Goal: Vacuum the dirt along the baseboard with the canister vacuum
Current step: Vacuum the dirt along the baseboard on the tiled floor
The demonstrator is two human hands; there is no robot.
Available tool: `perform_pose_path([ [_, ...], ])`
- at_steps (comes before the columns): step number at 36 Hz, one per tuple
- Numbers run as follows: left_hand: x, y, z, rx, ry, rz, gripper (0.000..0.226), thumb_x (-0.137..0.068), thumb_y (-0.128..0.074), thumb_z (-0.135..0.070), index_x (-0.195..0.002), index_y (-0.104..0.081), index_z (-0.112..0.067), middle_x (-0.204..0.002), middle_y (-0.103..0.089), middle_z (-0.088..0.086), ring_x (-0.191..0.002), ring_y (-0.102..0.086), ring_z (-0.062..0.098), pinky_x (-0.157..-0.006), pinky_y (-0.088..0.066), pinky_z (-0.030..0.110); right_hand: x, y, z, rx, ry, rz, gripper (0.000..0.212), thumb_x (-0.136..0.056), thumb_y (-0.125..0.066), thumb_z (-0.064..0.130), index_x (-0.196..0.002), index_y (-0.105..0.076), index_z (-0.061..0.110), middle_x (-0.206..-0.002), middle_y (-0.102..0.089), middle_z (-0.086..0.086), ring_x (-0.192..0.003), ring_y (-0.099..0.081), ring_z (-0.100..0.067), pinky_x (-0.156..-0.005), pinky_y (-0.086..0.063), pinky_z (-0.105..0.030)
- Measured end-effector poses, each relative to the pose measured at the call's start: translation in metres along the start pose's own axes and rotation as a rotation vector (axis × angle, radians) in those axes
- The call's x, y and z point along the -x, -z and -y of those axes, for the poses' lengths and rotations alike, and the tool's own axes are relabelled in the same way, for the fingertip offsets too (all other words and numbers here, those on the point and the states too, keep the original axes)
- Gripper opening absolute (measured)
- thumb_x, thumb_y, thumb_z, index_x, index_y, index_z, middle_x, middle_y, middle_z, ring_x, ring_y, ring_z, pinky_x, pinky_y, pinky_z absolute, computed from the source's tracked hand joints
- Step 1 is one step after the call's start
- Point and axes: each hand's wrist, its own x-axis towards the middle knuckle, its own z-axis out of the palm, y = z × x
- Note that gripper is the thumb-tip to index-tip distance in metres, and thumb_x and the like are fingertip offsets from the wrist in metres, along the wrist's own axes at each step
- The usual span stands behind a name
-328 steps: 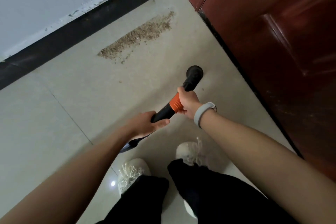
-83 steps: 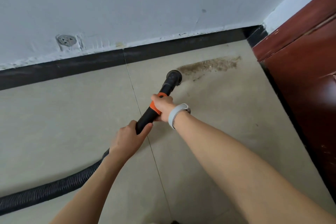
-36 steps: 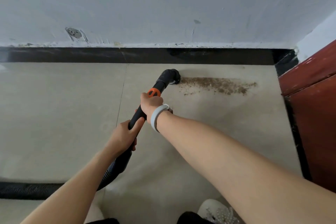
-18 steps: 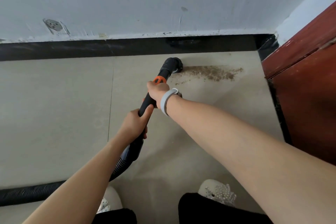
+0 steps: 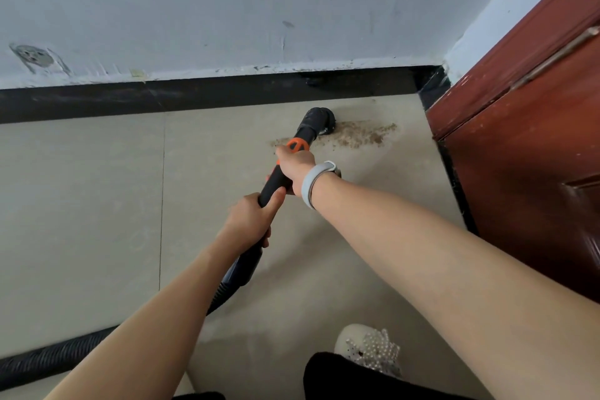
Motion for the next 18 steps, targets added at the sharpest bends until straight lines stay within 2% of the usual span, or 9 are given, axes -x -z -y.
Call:
perform_pose_path([
  [3,-0.004,-0.005,-0.005,-0.017,-0.008,0.015,0.046,-0.096,-0.045,-0.051,-0.075,-0.045,-0.009,-0.056,-0.060,0.009,-0.039,-0.057,0.021,-0.046,-0.046,0.027,-0.003,0.009,-0.001,-0.003,-0.004,-0.024,0.014,-0.094,-0.053,0.022,-0.102,-0.043,0.016,-0.105,-0.054,-0.010,-0.108,-0.059,-0.032,-0.093,-0.049,-0.040],
  [6,-0.009,-0.009,-0.011,-0.042,-0.021,0.029,0.047,-0.096,-0.044,-0.051,-0.076,-0.045,-0.009,-0.056,-0.060,0.010,-0.038,-0.057,0.020,-0.046,-0.047,0.028,-0.004,0.019,0.000,-0.029,-0.010,-0.046,0.012,-0.095,-0.052,0.020,-0.102,-0.043,0.015,-0.104,-0.054,-0.011,-0.112,-0.058,-0.035,-0.092,-0.048,-0.041],
  [9,-0.013,-0.014,-0.017,-0.055,-0.028,0.044,0.047,-0.096,-0.044,-0.051,-0.076,-0.046,-0.009,-0.055,-0.060,0.009,-0.038,-0.057,0.019,-0.046,-0.048,0.027,-0.006,0.024,0.004,-0.054,-0.114,-0.037,0.020,-0.090,-0.052,0.028,-0.094,-0.046,0.009,-0.104,-0.058,-0.010,-0.108,-0.061,-0.035,-0.092,-0.051,-0.042],
  [12,-0.017,-0.019,-0.023,-0.079,-0.035,0.059,0.047,-0.096,-0.043,-0.052,-0.077,-0.046,-0.009,-0.055,-0.060,0.009,-0.038,-0.058,0.019,-0.046,-0.047,0.026,-0.010,0.033,0.005,-0.127,-0.289,0.000,0.025,-0.088,-0.050,0.033,-0.089,-0.047,0.008,-0.096,-0.065,-0.013,-0.092,-0.067,-0.031,-0.089,-0.055,-0.045],
  [15,-0.021,-0.025,-0.029,-0.097,-0.050,0.073,0.047,-0.097,-0.042,-0.052,-0.077,-0.046,-0.010,-0.056,-0.061,0.009,-0.039,-0.058,0.018,-0.047,-0.047,0.025,-0.013,0.045,0.008,-0.157,-0.310,-0.010,0.024,-0.090,-0.051,0.033,-0.090,-0.046,0.009,-0.105,-0.065,-0.014,-0.097,-0.066,-0.032,-0.088,-0.055,-0.046],
  [18,-0.026,-0.032,-0.036,-0.116,-0.066,0.095,0.047,-0.097,-0.042,-0.052,-0.077,-0.046,-0.011,-0.056,-0.061,0.008,-0.039,-0.059,0.018,-0.051,-0.050,0.028,-0.017,0.057,0.007,-0.190,-0.320,-0.024,0.021,-0.092,-0.051,0.029,-0.094,-0.047,0.009,-0.091,-0.061,-0.011,-0.090,-0.065,-0.029,-0.090,-0.055,-0.046],
])
